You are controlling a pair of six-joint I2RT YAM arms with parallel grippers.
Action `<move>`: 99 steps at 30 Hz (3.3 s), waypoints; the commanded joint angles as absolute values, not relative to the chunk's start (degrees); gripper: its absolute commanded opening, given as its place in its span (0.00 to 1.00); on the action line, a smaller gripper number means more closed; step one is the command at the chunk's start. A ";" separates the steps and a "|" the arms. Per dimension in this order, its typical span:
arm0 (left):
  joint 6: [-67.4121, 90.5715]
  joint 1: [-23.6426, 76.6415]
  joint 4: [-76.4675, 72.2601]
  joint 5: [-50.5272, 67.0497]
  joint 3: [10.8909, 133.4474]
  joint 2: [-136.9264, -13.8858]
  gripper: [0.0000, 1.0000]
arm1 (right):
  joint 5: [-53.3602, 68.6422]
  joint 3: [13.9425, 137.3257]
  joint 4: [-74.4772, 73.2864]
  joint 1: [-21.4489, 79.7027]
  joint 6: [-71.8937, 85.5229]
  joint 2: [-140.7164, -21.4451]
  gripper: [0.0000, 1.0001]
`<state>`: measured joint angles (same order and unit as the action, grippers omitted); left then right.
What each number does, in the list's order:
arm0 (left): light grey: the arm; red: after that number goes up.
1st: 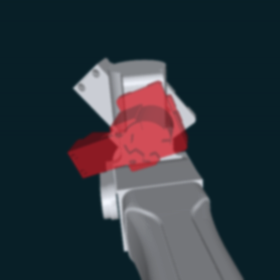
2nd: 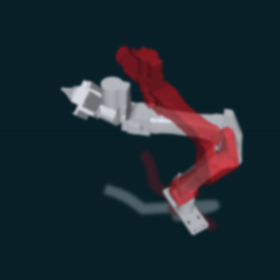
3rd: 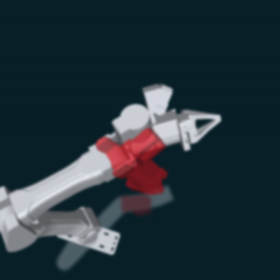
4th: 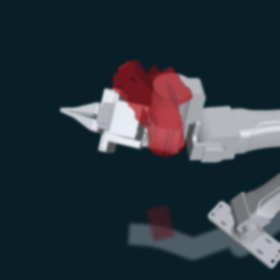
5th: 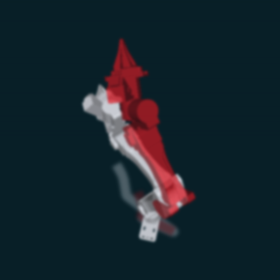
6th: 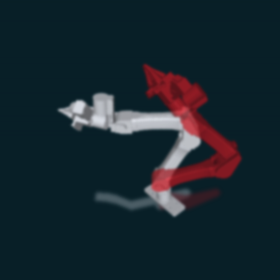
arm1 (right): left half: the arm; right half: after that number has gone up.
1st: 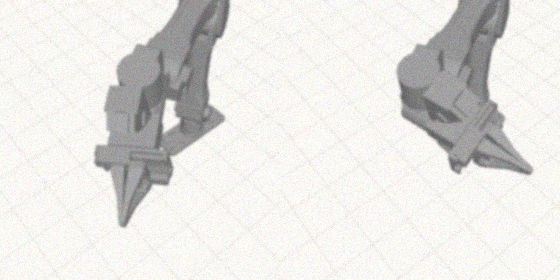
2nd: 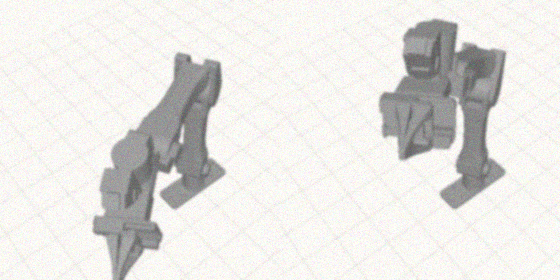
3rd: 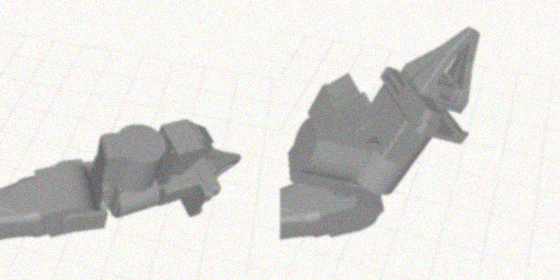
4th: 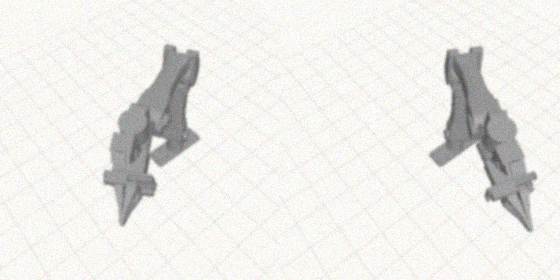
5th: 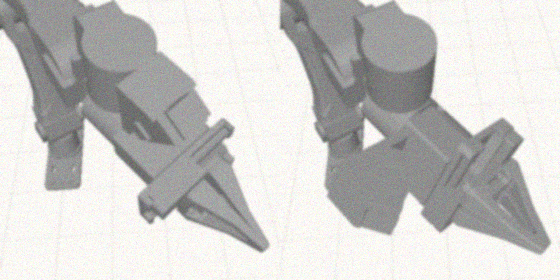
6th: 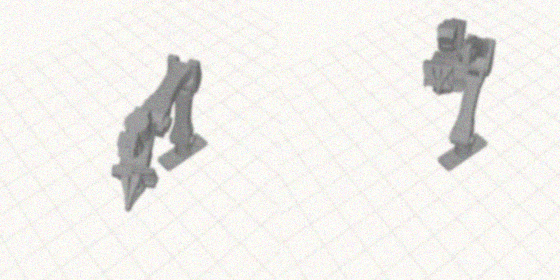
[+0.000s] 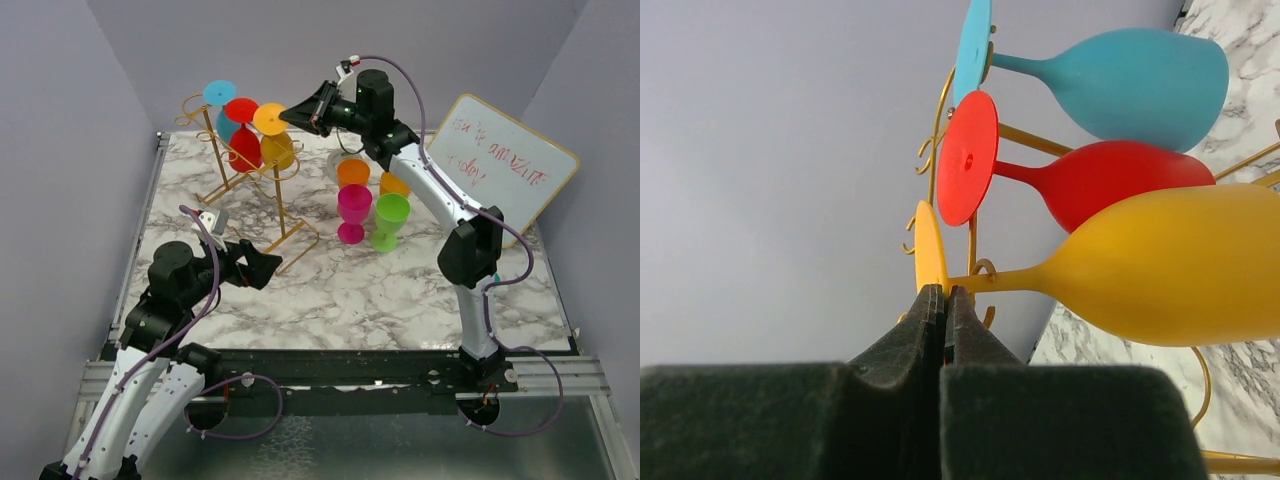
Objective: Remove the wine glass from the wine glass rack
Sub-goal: Pick up the wine glass from the wine rack, then place the wine glass at the center of the board.
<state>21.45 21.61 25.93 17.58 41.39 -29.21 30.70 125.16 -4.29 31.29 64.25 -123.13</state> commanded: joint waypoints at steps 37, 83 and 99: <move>22.46 21.58 25.76 19.46 43.98 -30.10 0.99 | 13.79 98.09 0.97 26.98 42.95 -93.71 0.01; 47.63 21.60 -14.45 42.80 36.59 -37.97 0.84 | 58.58 65.35 4.21 30.85 21.18 -67.60 0.01; 47.73 21.80 -14.68 47.84 39.08 -40.95 0.58 | 53.90 69.67 -6.49 36.63 16.72 -73.11 0.01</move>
<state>47.64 21.61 -13.19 45.10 37.74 -41.93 55.79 67.79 -4.03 35.94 17.87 -72.10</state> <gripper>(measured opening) 0.603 0.024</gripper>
